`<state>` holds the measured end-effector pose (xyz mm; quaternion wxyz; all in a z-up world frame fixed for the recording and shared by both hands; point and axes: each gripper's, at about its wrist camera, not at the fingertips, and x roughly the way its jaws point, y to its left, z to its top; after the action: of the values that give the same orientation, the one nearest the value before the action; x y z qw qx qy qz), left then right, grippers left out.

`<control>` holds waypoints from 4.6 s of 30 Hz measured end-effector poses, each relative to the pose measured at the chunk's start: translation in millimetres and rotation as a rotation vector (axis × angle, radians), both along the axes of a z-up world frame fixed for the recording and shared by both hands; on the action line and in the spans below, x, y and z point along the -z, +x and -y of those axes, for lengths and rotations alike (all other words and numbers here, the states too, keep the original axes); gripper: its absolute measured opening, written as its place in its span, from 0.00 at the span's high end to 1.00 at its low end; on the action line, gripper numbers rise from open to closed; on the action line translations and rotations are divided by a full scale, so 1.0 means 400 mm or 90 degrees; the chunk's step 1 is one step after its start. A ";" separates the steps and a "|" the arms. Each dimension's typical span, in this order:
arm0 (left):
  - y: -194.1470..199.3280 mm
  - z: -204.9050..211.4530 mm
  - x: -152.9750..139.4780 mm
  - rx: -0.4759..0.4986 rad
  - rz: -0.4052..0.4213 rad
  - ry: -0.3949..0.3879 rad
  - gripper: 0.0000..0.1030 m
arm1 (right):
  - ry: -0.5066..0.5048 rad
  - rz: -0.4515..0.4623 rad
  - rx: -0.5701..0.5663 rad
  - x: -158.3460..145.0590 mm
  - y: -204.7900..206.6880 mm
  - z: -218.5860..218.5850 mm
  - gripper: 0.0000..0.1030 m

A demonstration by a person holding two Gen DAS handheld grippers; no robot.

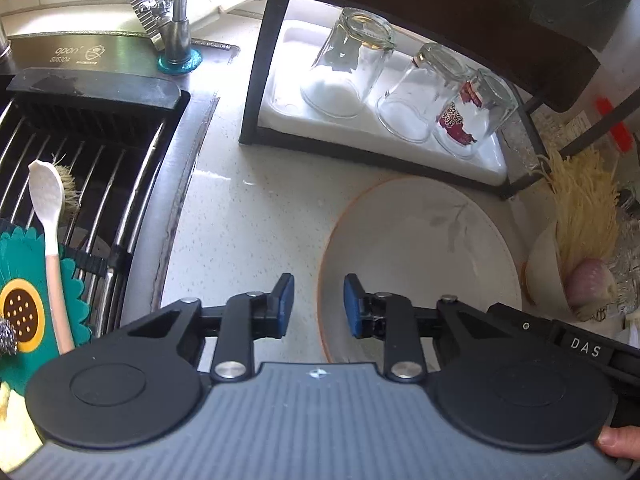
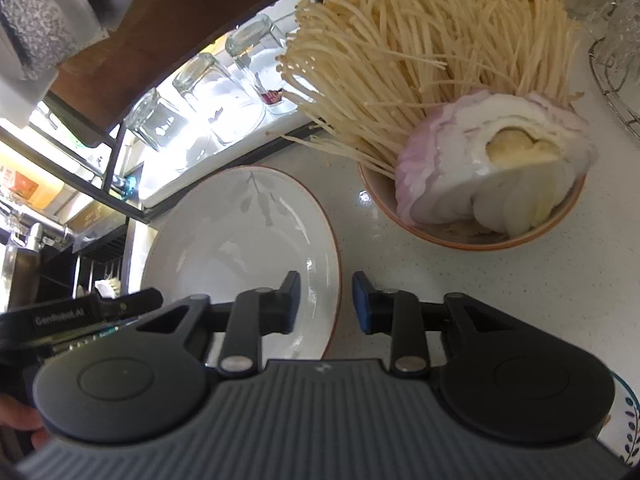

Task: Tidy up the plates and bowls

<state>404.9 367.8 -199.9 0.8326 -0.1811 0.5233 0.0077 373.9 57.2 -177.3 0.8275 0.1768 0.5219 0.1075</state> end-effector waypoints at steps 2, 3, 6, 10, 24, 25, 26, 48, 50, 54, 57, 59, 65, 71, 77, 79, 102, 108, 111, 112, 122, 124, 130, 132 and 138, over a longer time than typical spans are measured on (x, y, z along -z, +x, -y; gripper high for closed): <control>0.011 -0.003 0.004 0.005 0.001 -0.001 0.77 | -0.002 -0.001 -0.007 0.006 0.007 -0.004 0.79; 0.016 -0.005 0.006 0.006 0.002 -0.004 0.78 | -0.001 -0.004 -0.009 0.008 0.010 -0.005 0.83; 0.030 -0.003 0.014 0.019 -0.007 -0.011 0.81 | 0.003 -0.004 -0.011 0.010 0.016 -0.005 0.85; 0.041 0.013 0.020 0.043 -0.009 0.000 0.86 | 0.006 0.002 -0.017 0.013 0.016 -0.003 0.87; 0.013 0.019 -0.024 0.068 -0.001 0.022 0.88 | 0.011 0.006 -0.044 -0.006 0.001 -0.002 0.86; 0.008 0.020 -0.031 0.069 -0.001 0.021 0.88 | 0.011 0.006 -0.044 -0.012 -0.004 -0.002 0.86; 0.000 0.021 -0.039 0.073 0.000 0.022 0.88 | 0.011 0.007 -0.042 -0.019 -0.009 -0.001 0.86; -0.184 0.038 -0.219 0.112 0.075 0.022 0.87 | 0.035 0.126 -0.021 -0.187 -0.186 0.024 0.86; -0.204 0.044 -0.225 0.114 0.079 0.019 0.87 | 0.036 0.133 -0.017 -0.195 -0.202 0.030 0.86; -0.239 0.062 -0.239 0.122 0.089 0.010 0.87 | 0.030 0.147 -0.014 -0.214 -0.245 0.045 0.86; -0.260 0.080 -0.247 0.133 0.096 0.007 0.87 | 0.030 0.151 -0.006 -0.220 -0.276 0.064 0.86; -0.270 0.094 -0.248 0.137 0.097 0.006 0.87 | 0.025 0.152 -0.001 -0.222 -0.292 0.072 0.86; -0.289 0.140 -0.247 0.153 0.101 -0.005 0.87 | 0.017 0.157 0.022 -0.229 -0.331 0.116 0.86; -0.299 0.200 -0.244 0.188 0.094 -0.002 0.87 | 0.002 0.156 0.044 -0.226 -0.368 0.160 0.86; -0.297 0.261 -0.234 0.223 0.085 -0.002 0.87 | -0.003 0.151 0.073 -0.217 -0.401 0.211 0.86; -0.294 0.285 -0.228 0.237 0.079 -0.001 0.87 | -0.010 0.146 0.082 -0.208 -0.411 0.227 0.86; -0.236 0.473 -0.093 0.322 0.000 0.018 0.87 | -0.072 0.086 0.158 -0.091 -0.461 0.344 0.85; -0.221 0.478 -0.070 0.314 -0.026 0.021 0.87 | -0.086 0.079 0.156 -0.069 -0.444 0.331 0.83; -0.215 0.492 -0.065 0.319 -0.032 0.037 0.87 | -0.121 0.082 0.151 -0.057 -0.438 0.317 0.80; -0.214 0.495 -0.065 0.320 -0.031 0.046 0.86 | -0.116 0.081 0.152 -0.052 -0.436 0.319 0.80; -0.199 0.491 -0.061 0.297 -0.057 0.040 0.85 | -0.104 0.079 0.153 -0.036 -0.434 0.315 0.78; -0.196 0.485 -0.062 0.286 -0.066 0.030 0.84 | -0.093 0.074 0.158 -0.034 -0.433 0.318 0.78; -0.186 0.479 -0.071 0.276 -0.090 0.001 0.67 | -0.071 0.070 0.172 -0.033 -0.433 0.325 0.78; -0.192 0.483 -0.081 0.281 -0.081 0.011 0.55 | -0.066 0.068 0.175 -0.034 -0.435 0.327 0.78; -0.205 0.489 -0.107 0.295 -0.058 0.014 0.48 | -0.028 0.059 0.213 -0.040 -0.456 0.346 0.78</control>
<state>322.9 172.4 -157.1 0.7896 -0.0464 0.5879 -0.1698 191.5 -81.3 -161.1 0.8605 0.2381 0.4490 -0.0349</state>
